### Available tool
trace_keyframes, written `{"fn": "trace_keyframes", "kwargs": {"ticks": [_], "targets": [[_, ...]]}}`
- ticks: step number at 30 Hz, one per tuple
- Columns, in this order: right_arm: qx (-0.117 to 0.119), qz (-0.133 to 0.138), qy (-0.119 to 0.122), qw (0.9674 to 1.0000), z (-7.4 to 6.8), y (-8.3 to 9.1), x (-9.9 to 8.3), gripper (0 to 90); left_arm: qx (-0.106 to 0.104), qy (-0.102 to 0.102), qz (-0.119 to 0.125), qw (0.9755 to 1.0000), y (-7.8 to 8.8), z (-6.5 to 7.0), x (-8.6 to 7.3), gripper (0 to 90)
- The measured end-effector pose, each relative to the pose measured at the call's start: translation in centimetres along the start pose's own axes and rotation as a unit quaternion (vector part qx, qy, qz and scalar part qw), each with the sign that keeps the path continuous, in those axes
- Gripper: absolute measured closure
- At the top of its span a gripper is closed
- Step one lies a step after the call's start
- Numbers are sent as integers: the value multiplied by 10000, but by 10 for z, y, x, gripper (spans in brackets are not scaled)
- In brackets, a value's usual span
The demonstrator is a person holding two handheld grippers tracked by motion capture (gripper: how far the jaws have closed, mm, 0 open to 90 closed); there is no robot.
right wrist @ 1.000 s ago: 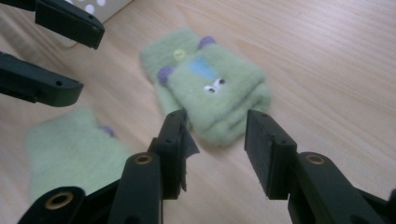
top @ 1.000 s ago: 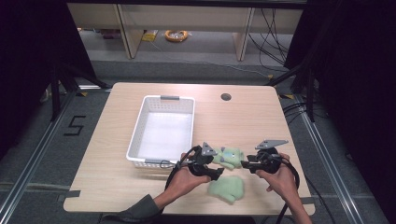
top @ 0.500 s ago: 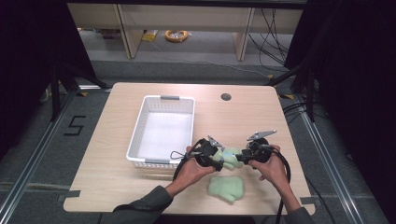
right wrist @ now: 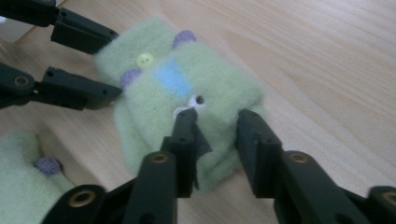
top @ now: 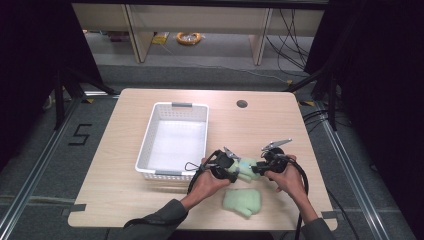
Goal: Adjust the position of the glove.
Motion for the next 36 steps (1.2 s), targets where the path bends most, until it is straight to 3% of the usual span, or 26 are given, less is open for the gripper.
{"fn": "trace_keyframes", "kwargs": {"ticks": [2, 3, 4, 6, 8, 9, 11, 12, 13, 14, 15, 16, 18, 19, 21, 22, 27, 28, 31, 32, 33, 34, 36], "targets": [[18, 28, 90, 10000, 1, -2, 1, 804, 18, -180, -3, 9998, 2, 2, -1, 675], [46, 65, 75, 9999, 0, -4, 1, 842, 67, -145, 64, 9999, 1, 3, 0, 708], [-3, -23, 140, 9999, 1, -3, 0, 872, 140, -267, 124, 9995, 3, 5, 0, 755], [-6, 117, 184, 9998, 1, -5, 2, 885, 106, -257, 155, 9995, 4, 6, 0, 778], [13, 57, 222, 9997, 2, -2, 1, 888, 34, -221, 202, 9995, 7, 7, 0, 786], [9, 94, 215, 9997, 2, 0, 2, 890, -20, -356, 207, 9991, 10, 7, 0, 792], [55, 140, 254, 9996, 1, 3, 3, 892, -74, -306, 251, 9992, 15, 8, 1, 800], [58, 122, 120, 9998, -1, 8, 3, 892, -97, -380, 288, 9988, 18, 8, 2, 804], [58, 122, 120, 9998, -1, 8, 3, 892, -87, -309, 385, 9987, 22, 8, 4, 804], [-6, 316, 208, 9993, 0, 9, 6, 893, -96, -334, 389, 9986, 25, 9, 4, 804], [82, 165, 78, 9998, -5, 15, 4, 893, -170, -374, 457, 9981, 29, 10, 5, 804], [89, 357, 143, 9992, -8, 23, 7, 893, -196, -326, 511, 9980, 33, 11, 5, 804], [125, 317, 177, 9993, -12, 29, 6, 893, -282, -347, 570, 9974, 42, 13, 5, 804], [90, 512, 162, 9985, -14, 31, 8, 892, -262, -332, 632, 9971, 46, 14, 5, 804], [312, 576, 286, 9974, -24, 42, 6, 892, -361, -308, 708, 9964, 53, 18, 3, 804], [384, 658, 382, 9964, -32, 47, 2, 892, -409, -354, 746, 9957, 60, 22, -1, 803], [392, 576, 431, 9966, -45, 57, -15, 893, -536, -341, 806, 9947, 71, 34, -9, 803], [402, 526, 474, 9967, -49, 61, -23, 893, -683, -409, 877, 9930, 75, 42, -9, 803], [419, 596, 450, 9963, -53, 63, -29, 893, -605, -477, 898, 9930, 82, 46, -12, 803], [436, 587, 295, 9969, -58, 66, -34, 893, -638, -493, 901, 9927, 84, 49, -13, 802], [445, 519, 434, 9967, -58, 70, -37, 893, -682, -435, 914, 9925, 86, 52, -16, 801], [460, 548, 445, 9964, -60, 71, -40, 892, -671, -322, 810, 9939, 89, 56, -20, 801], [511, 605, 542, 9954, -66, 74, -51, 893, -791, -385, 864, 9924, 90, 63, -26, 801]]}}
Point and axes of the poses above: each handheld gripper's, and its own axes: y roughly backward along the jaws, x roughly out of its top, z roughly to its right, the point moved 9 cm from there along -y, roughly forward along the jaws, and after that the axes turned 14 degrees about -y, right-handed, at the moved point
